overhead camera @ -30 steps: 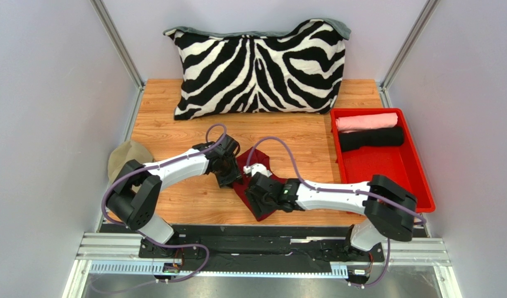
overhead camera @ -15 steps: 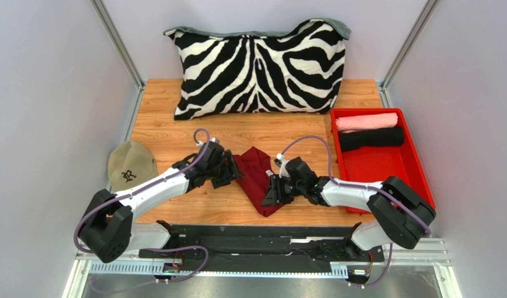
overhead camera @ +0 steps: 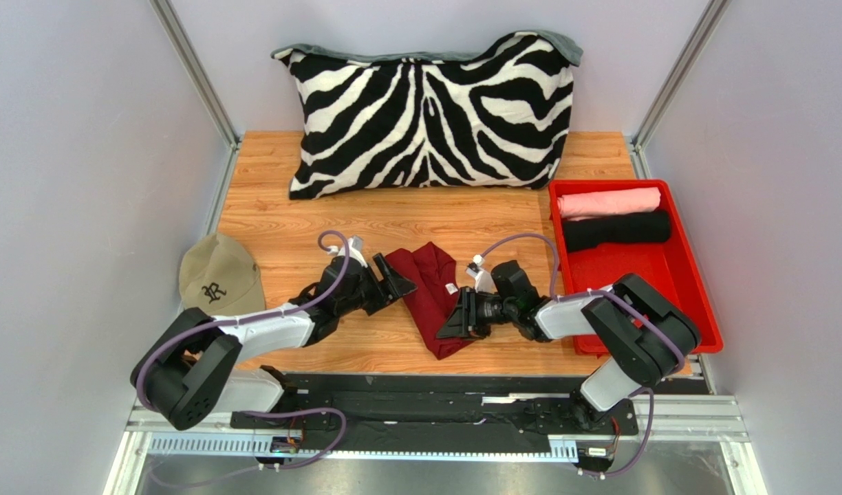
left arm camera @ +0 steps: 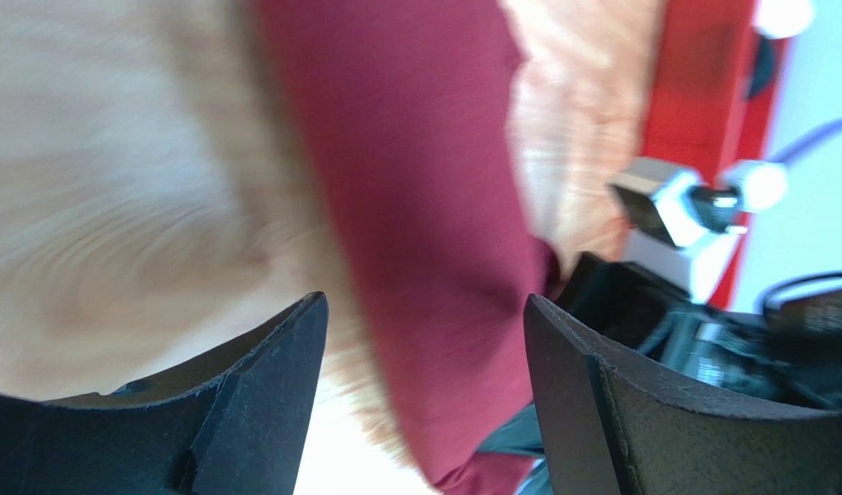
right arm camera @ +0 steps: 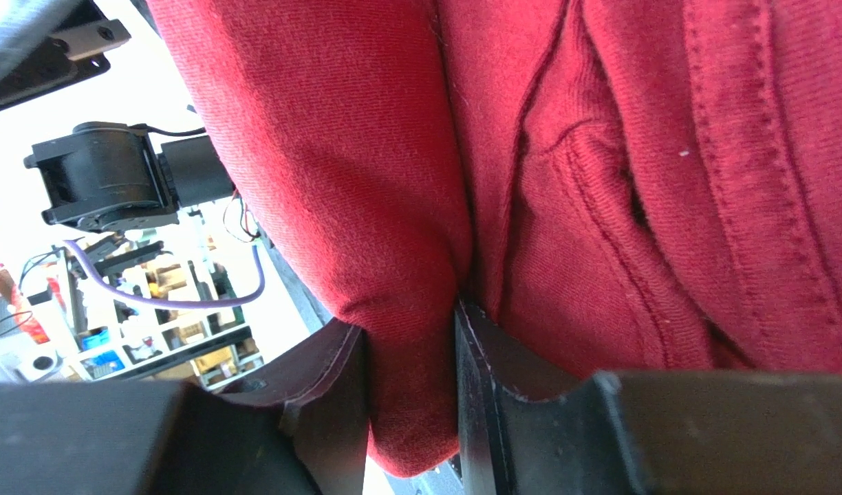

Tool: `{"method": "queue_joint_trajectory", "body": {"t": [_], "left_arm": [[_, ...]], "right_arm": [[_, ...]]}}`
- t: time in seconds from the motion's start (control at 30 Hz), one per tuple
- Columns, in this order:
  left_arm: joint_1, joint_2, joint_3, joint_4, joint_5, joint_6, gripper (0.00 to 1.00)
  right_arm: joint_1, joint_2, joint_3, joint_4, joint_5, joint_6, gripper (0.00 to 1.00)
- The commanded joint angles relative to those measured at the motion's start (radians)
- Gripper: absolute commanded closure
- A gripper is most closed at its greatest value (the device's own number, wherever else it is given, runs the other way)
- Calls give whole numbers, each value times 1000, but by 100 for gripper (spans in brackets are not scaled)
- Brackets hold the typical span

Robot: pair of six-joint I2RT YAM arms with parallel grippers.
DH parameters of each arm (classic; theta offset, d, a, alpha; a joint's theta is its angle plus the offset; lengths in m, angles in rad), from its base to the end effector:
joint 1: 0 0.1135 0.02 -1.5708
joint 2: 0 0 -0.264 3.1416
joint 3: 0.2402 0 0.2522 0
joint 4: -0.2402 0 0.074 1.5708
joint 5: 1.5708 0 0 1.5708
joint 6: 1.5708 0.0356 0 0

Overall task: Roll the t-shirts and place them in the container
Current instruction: Roll the T-shirt to the center of the board.

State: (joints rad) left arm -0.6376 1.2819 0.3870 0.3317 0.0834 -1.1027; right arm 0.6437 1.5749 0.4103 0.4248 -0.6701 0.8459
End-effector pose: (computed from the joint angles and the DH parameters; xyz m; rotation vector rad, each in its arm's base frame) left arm 0.1890 -0.1437 0.1545 -0.4874 2.2918 -1.0501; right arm 0.1853 0.1667 0.1075 -0.1344 2.6169 1.4375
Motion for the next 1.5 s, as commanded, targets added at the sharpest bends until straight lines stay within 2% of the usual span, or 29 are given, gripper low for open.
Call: {"method": "queue_joint_trajectory", "body": {"t": [0.0,0.1,0.3,0.4,0.47,0.53,0.63,0.67,0.7,0.77,0.8,0.93,1.07,1.23,1.33,1.47], "left_arm": [[3,48,10,207,41,0,22],[3,86,26,178,27,20,23],[3,169,156,2,-4,78,28],[-8,204,275,-202,-40,84,34],[-22,237,352,-427,-80,90,39],[-48,275,469,-648,-138,98,49],[-108,316,581,-875,-212,106,59],[-119,323,596,-914,-221,93,62],[-137,327,613,-948,-227,84,62],[-148,335,619,-1028,-232,41,62],[-152,339,616,-1043,-226,31,62],[-157,370,639,-1138,-208,0,62],[-157,395,687,-1201,-203,-6,62],[-155,422,742,-1228,-180,12,61],[-155,435,760,-1235,-175,24,61],[-155,444,767,-1237,-168,38,61]], "right_arm": [[-21,30,-36,8,1,-7,66],[-33,31,-47,8,-3,-13,67],[-52,30,-53,-10,-2,-33,67],[-52,13,-44,-73,23,-76,66],[-50,-24,-27,-124,59,-123,63],[-49,-94,-2,-217,122,-158,54],[-12,-197,39,-394,283,-243,38],[23,-270,74,-426,331,-263,35],[43,-304,91,-527,434,-292,29],[123,-395,143,-595,539,-318,25],[157,-417,163,-645,641,-330,23],[362,-466,237,-705,895,-370,21],[595,-405,306,-738,1091,-401,20],[808,-193,456,-851,1331,-421,20],[875,-76,533,-905,1408,-418,19],[902,72,608,-975,1472,-400,20]]}}
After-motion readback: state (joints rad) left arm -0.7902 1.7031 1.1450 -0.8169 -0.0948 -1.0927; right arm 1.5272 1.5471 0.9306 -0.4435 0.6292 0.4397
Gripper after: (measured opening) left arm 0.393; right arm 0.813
